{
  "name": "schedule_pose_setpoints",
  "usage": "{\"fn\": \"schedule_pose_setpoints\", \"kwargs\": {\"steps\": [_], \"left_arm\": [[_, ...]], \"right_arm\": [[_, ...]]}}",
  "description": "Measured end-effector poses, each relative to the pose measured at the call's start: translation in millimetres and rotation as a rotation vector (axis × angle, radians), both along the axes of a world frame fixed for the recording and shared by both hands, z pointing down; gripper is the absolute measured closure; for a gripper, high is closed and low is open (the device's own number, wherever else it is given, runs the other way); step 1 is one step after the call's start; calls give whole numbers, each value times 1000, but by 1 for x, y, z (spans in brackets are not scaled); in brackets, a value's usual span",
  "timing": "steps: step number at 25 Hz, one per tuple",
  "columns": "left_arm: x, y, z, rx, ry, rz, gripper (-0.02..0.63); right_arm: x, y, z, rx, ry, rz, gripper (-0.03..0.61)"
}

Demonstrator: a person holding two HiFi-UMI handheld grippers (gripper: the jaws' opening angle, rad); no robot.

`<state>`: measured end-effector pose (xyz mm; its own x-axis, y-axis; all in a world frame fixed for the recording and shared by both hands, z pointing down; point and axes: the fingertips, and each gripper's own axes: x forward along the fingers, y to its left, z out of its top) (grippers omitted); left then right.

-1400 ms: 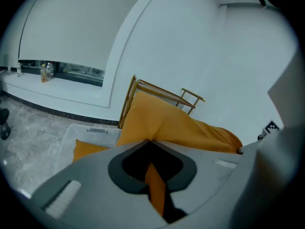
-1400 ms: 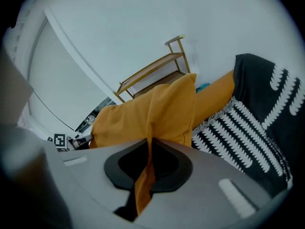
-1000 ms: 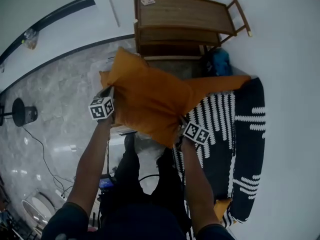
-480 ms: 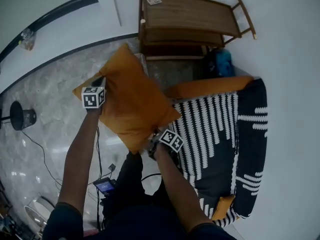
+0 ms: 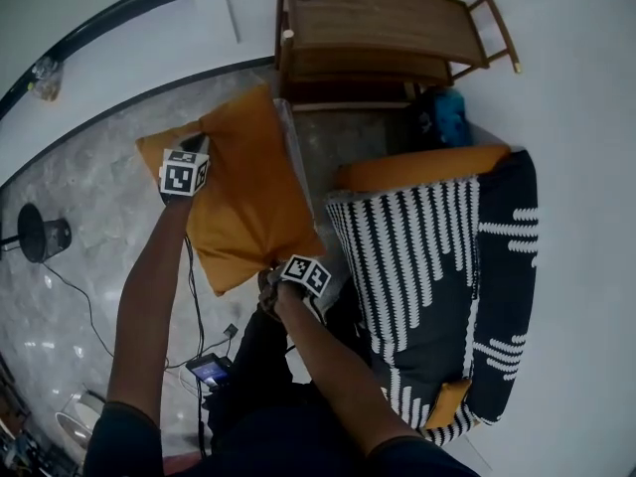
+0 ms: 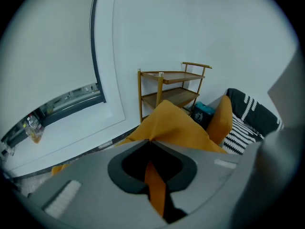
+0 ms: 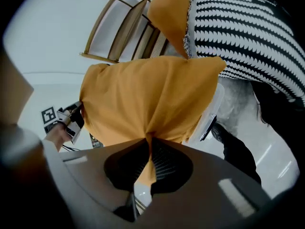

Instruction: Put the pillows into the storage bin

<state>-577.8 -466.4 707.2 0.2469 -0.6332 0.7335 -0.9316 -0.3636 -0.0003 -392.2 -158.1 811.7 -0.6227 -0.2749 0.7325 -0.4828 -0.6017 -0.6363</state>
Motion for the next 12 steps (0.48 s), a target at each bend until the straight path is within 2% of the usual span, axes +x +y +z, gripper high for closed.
{"fn": "schedule_pose_setpoints", "kwargs": {"steps": [6,12], "left_arm": [[-4,-5,11,-26,-29,24,603],[-6,-3,21,-42,-33,22,603]], "right_arm": [[-41,14,8,-59,-42,-26,561],[-47,19,20,-82,-34,-28,561]]}}
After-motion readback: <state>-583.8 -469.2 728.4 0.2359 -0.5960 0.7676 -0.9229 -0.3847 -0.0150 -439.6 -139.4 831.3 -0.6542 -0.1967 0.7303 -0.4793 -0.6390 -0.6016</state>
